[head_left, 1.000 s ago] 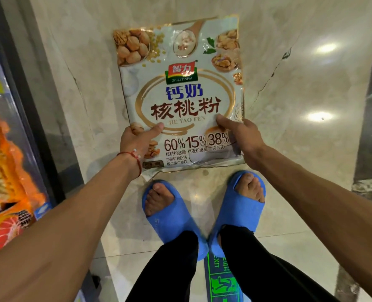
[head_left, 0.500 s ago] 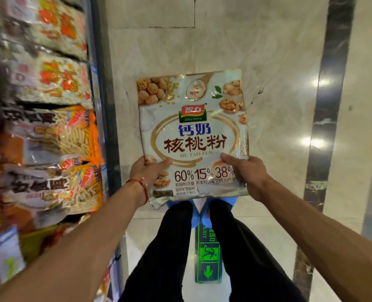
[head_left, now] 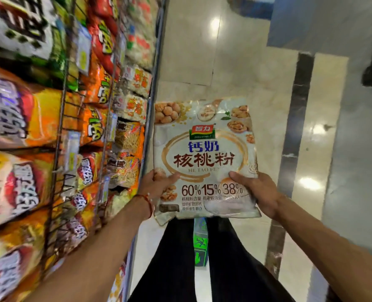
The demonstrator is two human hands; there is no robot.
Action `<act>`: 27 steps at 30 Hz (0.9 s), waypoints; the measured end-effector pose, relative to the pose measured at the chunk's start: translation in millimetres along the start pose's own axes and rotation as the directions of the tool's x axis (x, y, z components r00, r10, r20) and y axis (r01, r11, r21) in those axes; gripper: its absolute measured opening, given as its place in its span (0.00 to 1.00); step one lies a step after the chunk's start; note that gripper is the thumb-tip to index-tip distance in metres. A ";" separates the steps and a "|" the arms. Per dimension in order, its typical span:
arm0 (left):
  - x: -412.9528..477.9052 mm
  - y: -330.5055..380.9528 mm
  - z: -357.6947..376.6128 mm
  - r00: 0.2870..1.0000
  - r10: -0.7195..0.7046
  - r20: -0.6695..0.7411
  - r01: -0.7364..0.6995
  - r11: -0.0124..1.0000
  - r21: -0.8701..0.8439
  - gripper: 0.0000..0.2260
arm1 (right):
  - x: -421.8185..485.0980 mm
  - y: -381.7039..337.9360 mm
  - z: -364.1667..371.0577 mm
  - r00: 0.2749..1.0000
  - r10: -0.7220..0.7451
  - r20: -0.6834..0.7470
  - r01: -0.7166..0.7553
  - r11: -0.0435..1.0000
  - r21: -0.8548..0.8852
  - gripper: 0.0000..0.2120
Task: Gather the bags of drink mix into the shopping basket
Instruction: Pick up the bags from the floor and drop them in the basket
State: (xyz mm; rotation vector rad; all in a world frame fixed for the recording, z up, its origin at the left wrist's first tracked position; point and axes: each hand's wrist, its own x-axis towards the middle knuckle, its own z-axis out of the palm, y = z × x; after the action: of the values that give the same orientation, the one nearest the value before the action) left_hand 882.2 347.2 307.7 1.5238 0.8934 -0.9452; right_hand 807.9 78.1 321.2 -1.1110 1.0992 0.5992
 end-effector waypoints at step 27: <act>-228.3 -45.8 57.0 0.916 0.119 -0.383 -0.338 0.745 -0.575 0.09 | -148.9 -135.7 -16.8 0.850 -0.172 0.498 0.433 0.767 -0.473 0.15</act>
State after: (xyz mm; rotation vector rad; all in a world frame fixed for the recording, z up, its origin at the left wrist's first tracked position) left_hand 742.8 285.0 492.5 1.1605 1.0854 -0.1524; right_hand 857.8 30.6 511.2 -1.5506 0.3201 0.8874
